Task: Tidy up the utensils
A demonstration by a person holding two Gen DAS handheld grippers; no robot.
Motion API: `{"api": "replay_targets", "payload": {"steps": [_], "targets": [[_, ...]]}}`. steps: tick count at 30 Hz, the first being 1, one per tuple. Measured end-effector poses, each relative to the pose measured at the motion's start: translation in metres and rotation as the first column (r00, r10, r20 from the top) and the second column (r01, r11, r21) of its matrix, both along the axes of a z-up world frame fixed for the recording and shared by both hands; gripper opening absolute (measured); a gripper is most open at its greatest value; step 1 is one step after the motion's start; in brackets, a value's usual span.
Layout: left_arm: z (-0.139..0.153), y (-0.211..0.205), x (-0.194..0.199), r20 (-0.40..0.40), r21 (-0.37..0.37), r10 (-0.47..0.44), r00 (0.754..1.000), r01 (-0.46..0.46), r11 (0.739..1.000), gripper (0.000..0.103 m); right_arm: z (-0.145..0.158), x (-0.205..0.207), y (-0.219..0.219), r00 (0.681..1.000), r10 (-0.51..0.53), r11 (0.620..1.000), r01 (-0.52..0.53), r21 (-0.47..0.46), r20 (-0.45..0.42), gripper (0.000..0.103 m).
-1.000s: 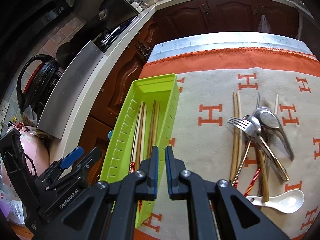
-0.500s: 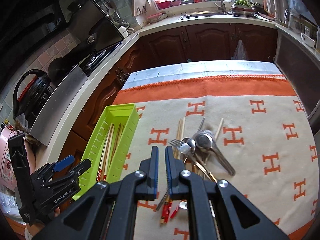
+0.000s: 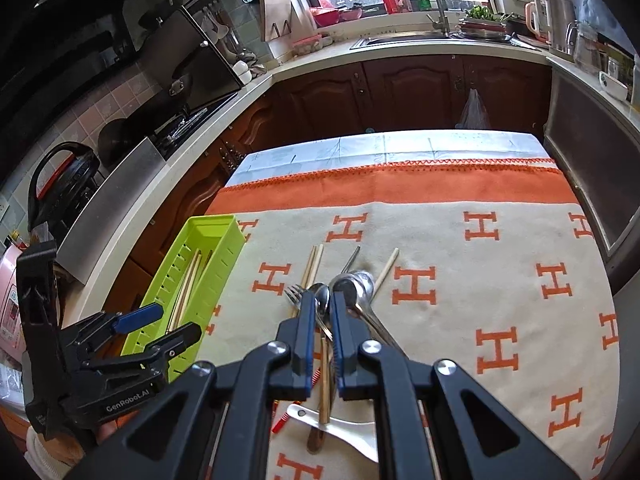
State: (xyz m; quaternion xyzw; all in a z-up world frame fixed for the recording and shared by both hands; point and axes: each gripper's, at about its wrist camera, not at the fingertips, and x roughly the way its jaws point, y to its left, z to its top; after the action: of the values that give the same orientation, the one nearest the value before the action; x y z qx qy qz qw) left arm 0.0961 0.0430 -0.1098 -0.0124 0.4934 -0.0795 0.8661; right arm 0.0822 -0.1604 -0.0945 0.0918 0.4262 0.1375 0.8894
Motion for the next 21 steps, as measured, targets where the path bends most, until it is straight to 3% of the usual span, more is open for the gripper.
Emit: {"api": "replay_targets", "payload": {"steps": [4, 10, 15, 19, 21], "targets": [[-0.024, -0.004, 0.022, -0.105, -0.169, -0.002, 0.995, -0.016, 0.985, 0.062, -0.019, 0.009, -0.01, 0.999, 0.022, 1.0, -0.022, 0.003, -0.033, 0.008], [-0.049, -0.01, 0.049, -0.167, -0.306, 0.03, 0.986, -0.081, 0.949, 0.06, -0.048, 0.029, -0.017, 0.997, 0.043, 0.999, -0.045, -0.029, -0.064, 0.008], [-0.064, -0.021, 0.068, -0.199, -0.367, 0.038, 0.979, -0.11, 0.924, 0.06, -0.071, 0.047, -0.02, 0.991, 0.077, 0.997, -0.079, -0.019, -0.105, 0.011], [-0.075, -0.032, 0.078, -0.224, -0.367, 0.039, 0.974, -0.122, 0.922, 0.058, -0.084, 0.056, -0.02, 0.984, 0.128, 0.991, -0.124, 0.04, -0.127, 0.022], [-0.077, -0.035, 0.081, -0.226, -0.363, 0.037, 0.973, -0.119, 0.924, 0.05, -0.09, 0.059, -0.022, 0.978, 0.151, 0.987, -0.141, 0.079, -0.142, 0.026]]}}
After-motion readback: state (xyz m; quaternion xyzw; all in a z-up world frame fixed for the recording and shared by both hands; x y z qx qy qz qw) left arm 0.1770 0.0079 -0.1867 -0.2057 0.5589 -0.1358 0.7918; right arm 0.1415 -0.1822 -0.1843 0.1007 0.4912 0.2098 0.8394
